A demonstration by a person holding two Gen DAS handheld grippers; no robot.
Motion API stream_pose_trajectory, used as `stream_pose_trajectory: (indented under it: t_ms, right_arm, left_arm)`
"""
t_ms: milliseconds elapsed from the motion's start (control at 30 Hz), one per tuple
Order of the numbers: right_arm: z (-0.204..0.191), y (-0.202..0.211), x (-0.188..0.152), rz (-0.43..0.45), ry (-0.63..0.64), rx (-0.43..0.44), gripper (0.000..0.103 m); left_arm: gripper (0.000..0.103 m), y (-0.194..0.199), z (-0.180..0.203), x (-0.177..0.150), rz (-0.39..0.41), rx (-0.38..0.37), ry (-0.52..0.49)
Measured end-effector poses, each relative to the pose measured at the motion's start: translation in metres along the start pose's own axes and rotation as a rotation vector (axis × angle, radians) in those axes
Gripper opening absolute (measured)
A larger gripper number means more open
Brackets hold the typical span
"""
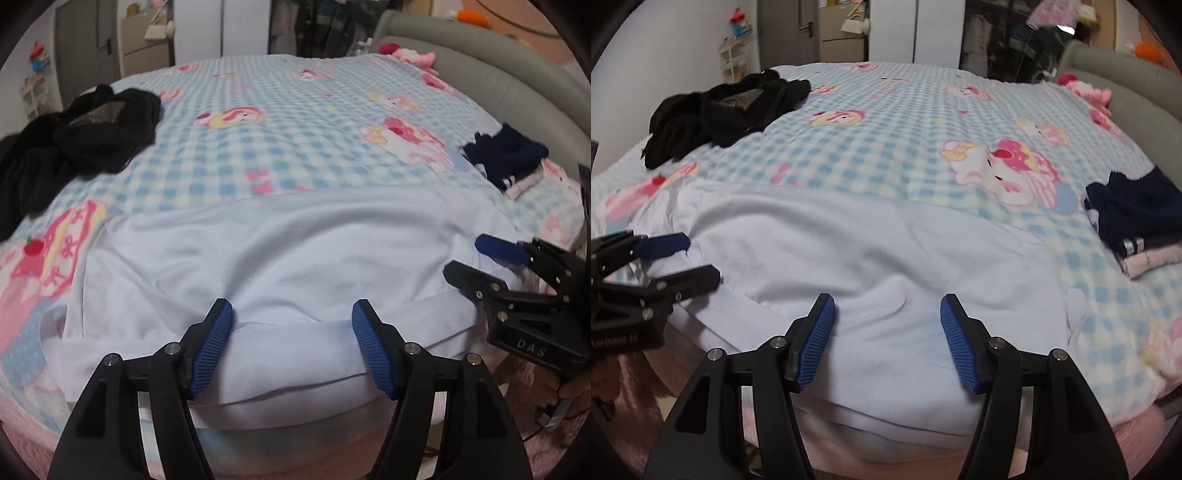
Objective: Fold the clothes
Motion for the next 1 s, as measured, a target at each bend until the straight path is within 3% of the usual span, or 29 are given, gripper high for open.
stream_pose_trajectory:
  t_ms: [400,533,633,700,867,967,1000]
  right_arm:
    - [0.064,0.009,-0.009,-0.029,-0.170,-0.067,0.065]
    - [0.086,0.016,-0.010,-0.017,-0.245,-0.108,0.066]
    - [0.108,0.023,-0.010,0.007,-0.340,-0.101,0.065]
    - [0.121,0.024,-0.010,0.006,-0.375,-0.113,0.066]
    - [0.136,0.017,-0.017,-0.044,-0.391,-0.145,0.066]
    - [0.133,0.021,-0.014,-0.031,-0.341,-0.225,0.069]
    - [0.131,0.025,-0.012,-0.019,-0.316,-0.271,0.069]
  left_arm:
    - [0.061,0.029,-0.044,-0.019,0.020,-0.037,0.139]
    - [0.060,0.045,-0.067,-0.022,0.063,0.017,0.234]
    - [0.062,0.060,-0.082,-0.019,0.134,0.006,0.304]
    - [0.065,0.063,-0.084,-0.017,0.150,0.014,0.291]
    - [0.066,0.041,-0.106,-0.037,0.013,0.148,0.329]
    - [0.065,0.054,-0.122,-0.044,0.069,0.157,0.442]
    - [0.065,0.061,-0.120,-0.039,0.099,0.177,0.429]
Point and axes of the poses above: each gripper's, at about its wrist camera, not at the fingertips, and y roughly against the way its jaws point, z to its right, x to its top, the point moved 2 cm from there along -y, roughly the way its jaws point, and after that the axes turned 6 degrees about -y, right-handed, at the moved point
